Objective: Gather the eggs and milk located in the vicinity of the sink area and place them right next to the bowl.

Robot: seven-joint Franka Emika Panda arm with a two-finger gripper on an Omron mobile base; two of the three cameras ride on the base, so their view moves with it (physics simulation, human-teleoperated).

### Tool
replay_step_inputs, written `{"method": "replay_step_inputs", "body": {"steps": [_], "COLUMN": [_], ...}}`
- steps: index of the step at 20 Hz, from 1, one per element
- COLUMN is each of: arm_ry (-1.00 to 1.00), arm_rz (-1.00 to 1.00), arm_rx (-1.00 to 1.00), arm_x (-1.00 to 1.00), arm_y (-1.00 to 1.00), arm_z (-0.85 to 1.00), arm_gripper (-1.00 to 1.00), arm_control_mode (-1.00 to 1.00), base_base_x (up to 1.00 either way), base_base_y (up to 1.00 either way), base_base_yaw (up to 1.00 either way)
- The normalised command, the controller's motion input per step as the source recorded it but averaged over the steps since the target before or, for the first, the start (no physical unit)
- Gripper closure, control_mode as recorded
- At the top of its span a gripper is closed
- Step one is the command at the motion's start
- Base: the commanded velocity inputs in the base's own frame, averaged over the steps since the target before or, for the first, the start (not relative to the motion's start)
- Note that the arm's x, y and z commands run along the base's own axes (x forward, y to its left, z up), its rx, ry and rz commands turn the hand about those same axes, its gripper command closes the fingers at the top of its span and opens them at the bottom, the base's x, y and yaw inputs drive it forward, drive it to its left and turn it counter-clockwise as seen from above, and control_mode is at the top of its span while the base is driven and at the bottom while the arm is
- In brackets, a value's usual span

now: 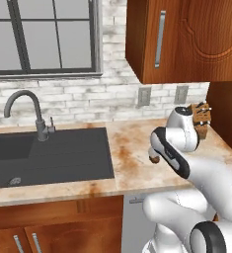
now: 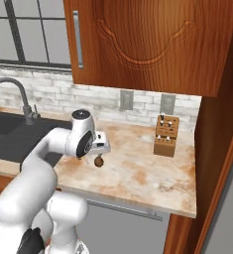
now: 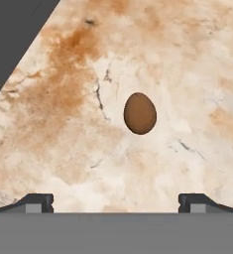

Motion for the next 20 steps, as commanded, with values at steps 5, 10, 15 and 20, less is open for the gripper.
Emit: {"method": "replay_step_inputs", "body": {"steps": [5,10,15,20], "arm_ry": [0.15,0.12,0.02,0.00], "arm_rz": [0.00,0.00,0.00,0.00], "arm_rx": [0.00,0.00,0.00,0.00], "arm_x": [0.32,0.29,0.10,0.01], "arm_y": [0.00,0.00,0.00,0.00], "arm_z": [-0.16,-0.17,-0.27,-0.31], "arm_gripper": [-1.00,-1.00,-1.00,-1.00], "arm_control_mode": [-1.00,-1.00,-1.00,-1.00], "base_base_x": [0.00,0.00,0.00,0.00], "base_base_y": [0.00,0.00,0.00,0.00], "base_base_yaw": [0.00,0.00,0.00,0.00]}}
